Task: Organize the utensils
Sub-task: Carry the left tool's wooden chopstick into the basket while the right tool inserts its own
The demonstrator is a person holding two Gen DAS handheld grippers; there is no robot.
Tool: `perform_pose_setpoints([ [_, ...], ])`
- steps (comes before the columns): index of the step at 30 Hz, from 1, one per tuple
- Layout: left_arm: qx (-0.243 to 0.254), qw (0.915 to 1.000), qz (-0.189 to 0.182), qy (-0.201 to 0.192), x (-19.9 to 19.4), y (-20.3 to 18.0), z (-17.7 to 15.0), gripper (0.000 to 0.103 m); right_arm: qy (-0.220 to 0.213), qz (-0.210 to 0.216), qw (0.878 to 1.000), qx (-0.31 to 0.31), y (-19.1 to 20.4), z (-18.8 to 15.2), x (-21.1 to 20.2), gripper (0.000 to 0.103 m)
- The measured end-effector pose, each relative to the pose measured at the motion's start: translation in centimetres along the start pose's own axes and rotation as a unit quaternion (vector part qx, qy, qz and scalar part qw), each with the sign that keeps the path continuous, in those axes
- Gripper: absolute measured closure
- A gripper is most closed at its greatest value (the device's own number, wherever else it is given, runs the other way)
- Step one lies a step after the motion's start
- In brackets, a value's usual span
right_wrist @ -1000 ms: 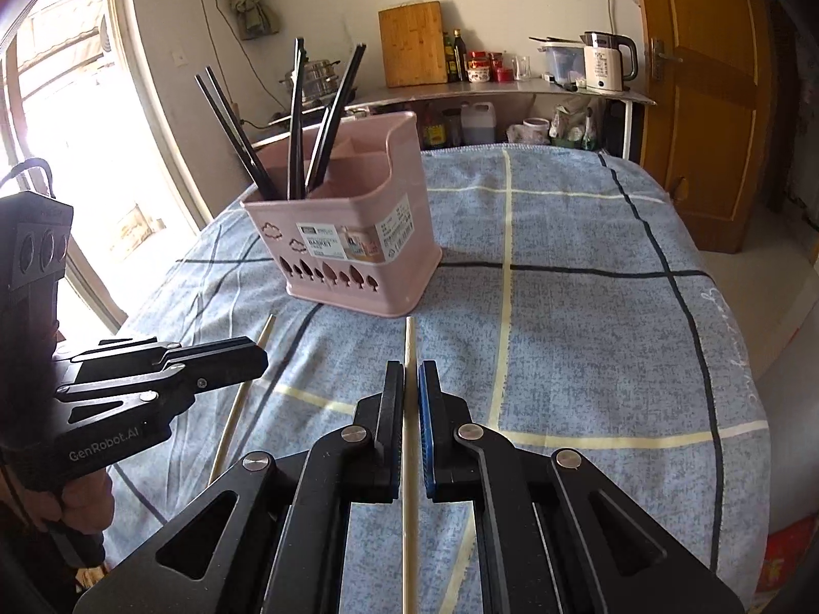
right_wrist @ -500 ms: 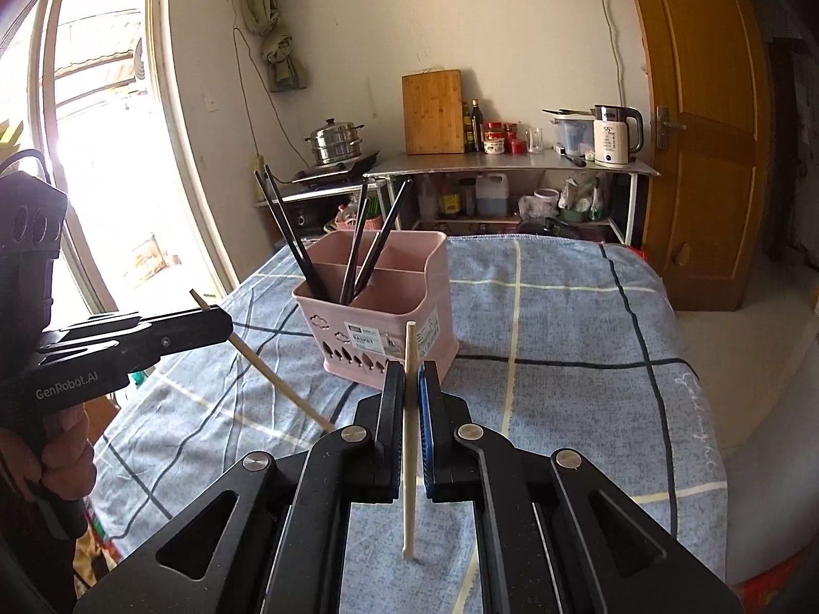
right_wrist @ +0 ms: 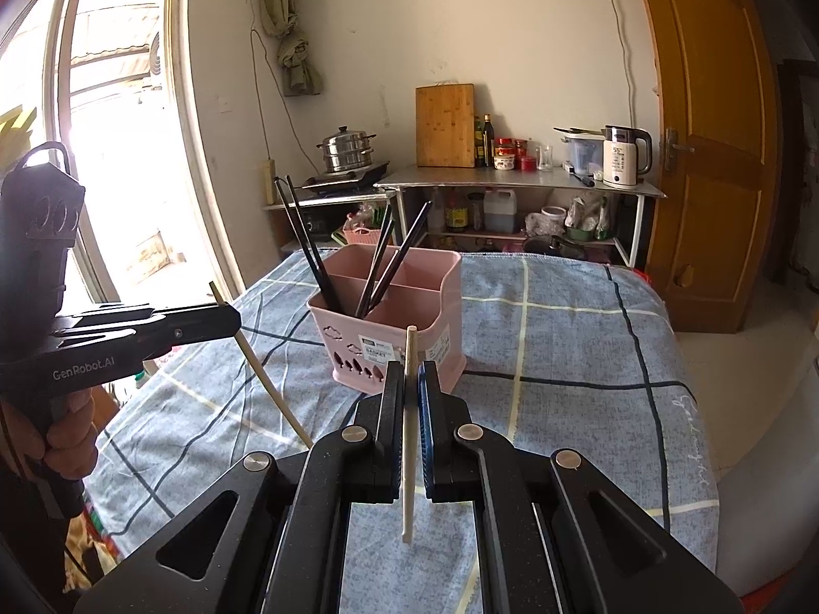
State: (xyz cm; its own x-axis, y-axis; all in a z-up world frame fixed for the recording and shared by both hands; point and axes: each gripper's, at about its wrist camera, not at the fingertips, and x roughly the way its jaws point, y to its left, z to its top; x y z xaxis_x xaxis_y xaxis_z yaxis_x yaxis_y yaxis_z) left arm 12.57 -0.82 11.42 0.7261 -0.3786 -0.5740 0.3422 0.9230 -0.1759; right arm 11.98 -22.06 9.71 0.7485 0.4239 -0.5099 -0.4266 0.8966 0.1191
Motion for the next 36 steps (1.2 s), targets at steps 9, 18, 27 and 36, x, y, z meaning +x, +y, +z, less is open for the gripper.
perform_pose_setpoints([
  [9, 0.003, 0.9999, 0.011, 0.000, -0.6, 1.4, 1.5, 0.098, -0.021, 0.016, 1.000, -0.011, 1.3, 1.8, 0.2, 0.097],
  [18, -0.003, 0.9990, 0.032, -0.032, -2.2, 3.8, 5.6, 0.098, -0.065, 0.043, 0.997, -0.020, 3.3, 6.2, 1.6, 0.097],
  [27, -0.005, 0.9966, 0.045, -0.070, -3.1, 5.6, 10.4, 0.098, -0.110, 0.053, 0.993, -0.009, 3.7, 11.0, 3.3, 0.098],
  [36, -0.008, 0.9969, 0.051, -0.060, -0.2, 7.0, 11.1, 0.098, -0.129, 0.037, 0.991, 0.001, 3.8, 12.2, 6.5, 0.098],
])
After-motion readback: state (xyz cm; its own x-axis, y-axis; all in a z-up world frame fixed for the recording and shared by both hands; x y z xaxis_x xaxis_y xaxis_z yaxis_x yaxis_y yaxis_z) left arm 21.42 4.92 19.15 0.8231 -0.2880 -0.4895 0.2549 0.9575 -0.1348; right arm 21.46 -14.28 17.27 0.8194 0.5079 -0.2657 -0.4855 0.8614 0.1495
